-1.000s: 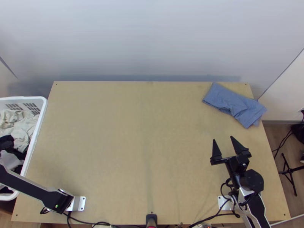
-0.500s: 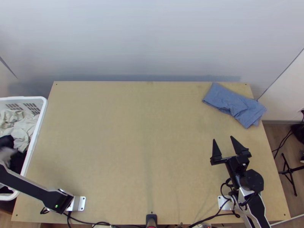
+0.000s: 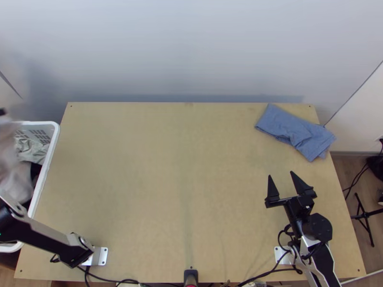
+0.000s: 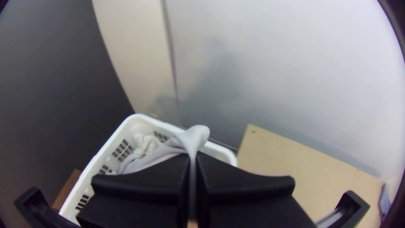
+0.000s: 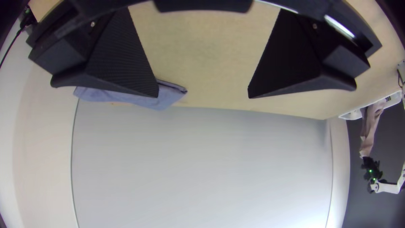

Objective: Fold the t-shirt

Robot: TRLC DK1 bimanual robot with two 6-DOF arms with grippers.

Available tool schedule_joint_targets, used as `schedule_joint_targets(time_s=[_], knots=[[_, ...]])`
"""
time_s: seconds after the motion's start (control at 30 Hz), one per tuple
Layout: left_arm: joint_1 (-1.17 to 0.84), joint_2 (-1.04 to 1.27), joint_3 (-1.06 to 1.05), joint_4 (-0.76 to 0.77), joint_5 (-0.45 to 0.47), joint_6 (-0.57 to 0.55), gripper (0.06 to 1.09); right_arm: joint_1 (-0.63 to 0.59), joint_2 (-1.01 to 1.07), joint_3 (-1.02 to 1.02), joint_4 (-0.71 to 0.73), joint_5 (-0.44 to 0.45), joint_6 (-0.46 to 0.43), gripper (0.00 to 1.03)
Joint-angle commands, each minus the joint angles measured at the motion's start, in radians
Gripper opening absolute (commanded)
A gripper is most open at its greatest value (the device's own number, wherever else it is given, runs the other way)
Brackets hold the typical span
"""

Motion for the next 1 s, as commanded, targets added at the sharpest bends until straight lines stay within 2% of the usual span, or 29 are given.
schedule_joint_targets(time_s=[0.0,0.1,0.3,0.37,0.5,0.67,0.97], knots=[[-0.331,-0.169,-0.037,-0.018,-0.015,-0.105,0.09,0.000,-0.001,0.000,0.000,-0.001,0.001,0.98],[-0.522,-0.242,-0.131,-0.014,-0.075,-0.127,0.09,0.000,-0.001,0.000,0.001,0.000,0.000,0.98],[-0.846,-0.332,-0.381,0.028,-0.107,-0.168,0.09,0.000,-0.001,0.000,0.000,0.000,0.001,0.98],[-0.960,-0.347,-0.434,0.036,-0.154,-0.187,0.09,0.000,-0.001,0.000,0.000,0.000,0.000,0.98],[-1.153,-0.378,-0.500,0.079,-0.190,-0.228,0.09,0.000,-0.001,0.000,0.000,0.000,0.000,0.98],[-1.383,-0.377,-0.457,0.121,-0.225,-0.320,0.09,0.000,0.001,0.000,0.000,-0.001,0.001,0.98],[-1.720,-0.375,-0.154,0.191,-0.343,-0.447,0.09,0.000,-0.001,0.000,0.000,0.000,0.000,0.98]])
